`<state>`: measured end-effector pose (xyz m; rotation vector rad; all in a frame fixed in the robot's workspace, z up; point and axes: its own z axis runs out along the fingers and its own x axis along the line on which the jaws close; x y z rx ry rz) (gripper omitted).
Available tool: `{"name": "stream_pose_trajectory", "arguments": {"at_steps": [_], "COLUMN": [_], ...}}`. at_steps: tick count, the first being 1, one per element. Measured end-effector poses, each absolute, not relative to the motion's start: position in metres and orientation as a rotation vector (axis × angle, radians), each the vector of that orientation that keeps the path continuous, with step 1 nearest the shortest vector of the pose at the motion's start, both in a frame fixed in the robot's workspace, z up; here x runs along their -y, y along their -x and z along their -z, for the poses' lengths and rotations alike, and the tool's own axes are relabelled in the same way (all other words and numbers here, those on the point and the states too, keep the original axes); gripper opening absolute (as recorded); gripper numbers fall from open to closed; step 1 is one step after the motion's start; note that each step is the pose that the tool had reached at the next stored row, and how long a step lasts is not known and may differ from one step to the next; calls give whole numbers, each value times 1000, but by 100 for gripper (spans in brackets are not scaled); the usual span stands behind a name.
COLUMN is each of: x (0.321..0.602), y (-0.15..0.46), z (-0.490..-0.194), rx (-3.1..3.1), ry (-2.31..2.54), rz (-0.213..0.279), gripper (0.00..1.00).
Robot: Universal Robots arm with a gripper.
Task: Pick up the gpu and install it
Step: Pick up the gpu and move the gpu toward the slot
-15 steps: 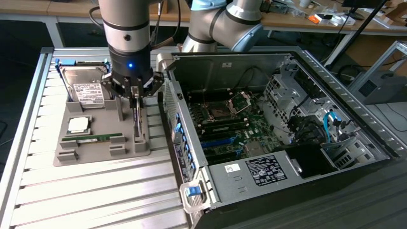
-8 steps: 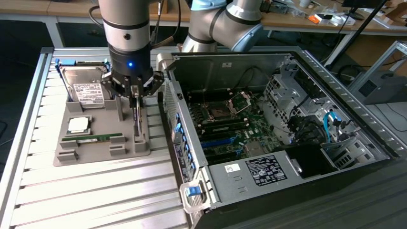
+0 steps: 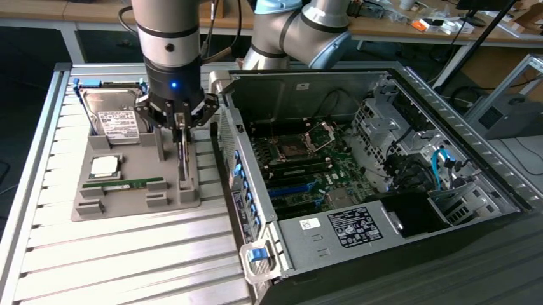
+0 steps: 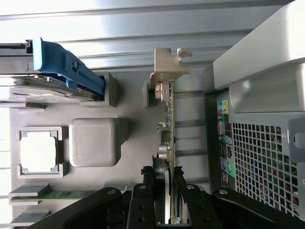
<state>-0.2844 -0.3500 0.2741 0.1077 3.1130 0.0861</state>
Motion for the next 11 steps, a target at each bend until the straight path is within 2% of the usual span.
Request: {"name": "stream_pose_trajectory", "arguments": {"at_steps": [11], "x": [350], "y": [284], "z": [-278], "rx": [-3113], "ry": [-108], "rz": [-91], "gripper": [27]}}
